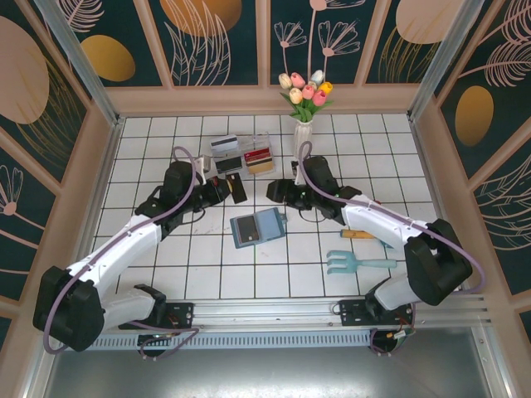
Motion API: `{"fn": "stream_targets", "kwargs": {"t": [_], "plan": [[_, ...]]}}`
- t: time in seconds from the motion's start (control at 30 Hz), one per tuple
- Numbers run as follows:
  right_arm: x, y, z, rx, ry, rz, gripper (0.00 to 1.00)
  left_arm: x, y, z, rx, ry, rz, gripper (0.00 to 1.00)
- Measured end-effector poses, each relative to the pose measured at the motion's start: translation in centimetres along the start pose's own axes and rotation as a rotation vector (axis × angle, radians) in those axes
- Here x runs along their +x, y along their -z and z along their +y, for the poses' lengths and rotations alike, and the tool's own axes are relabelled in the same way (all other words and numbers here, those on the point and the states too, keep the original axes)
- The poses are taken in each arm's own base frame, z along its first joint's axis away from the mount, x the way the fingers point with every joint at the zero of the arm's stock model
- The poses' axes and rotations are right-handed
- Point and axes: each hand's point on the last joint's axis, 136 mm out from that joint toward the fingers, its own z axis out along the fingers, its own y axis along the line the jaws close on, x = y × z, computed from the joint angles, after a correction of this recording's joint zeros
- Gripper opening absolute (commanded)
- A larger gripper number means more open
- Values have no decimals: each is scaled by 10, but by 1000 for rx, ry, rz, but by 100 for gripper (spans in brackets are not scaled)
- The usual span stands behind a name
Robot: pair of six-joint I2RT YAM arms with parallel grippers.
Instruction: Take the credit cards out of the card holder
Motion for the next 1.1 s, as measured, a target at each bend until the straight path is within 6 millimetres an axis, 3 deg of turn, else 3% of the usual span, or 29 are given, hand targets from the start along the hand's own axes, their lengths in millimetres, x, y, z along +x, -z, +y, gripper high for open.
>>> {"fn": "stream_targets", "kwargs": {"t": [0.2, 0.33, 0.47, 0.63, 1.0, 1.1], "plan": [[-10, 11, 28, -228, -58, -20, 71, -5, 3, -32, 151, 24, 8, 0], [-18, 24, 50, -384, -80, -33, 67, -9, 6, -49, 230, 44, 13, 0], [-24, 37, 77, -509, -59, -35, 56, -12, 10, -64, 300, 67, 18, 0], [-27, 46, 94, -597, -51, -30, 44, -15, 15, -79, 369, 83, 24, 0], [-29, 53, 107, -673, -38, -23, 21, -19, 24, -99, 468, 101, 35, 0], [-29, 52, 107, -684, -44, -19, 7, -19, 25, -101, 482, 109, 33, 0]]}}
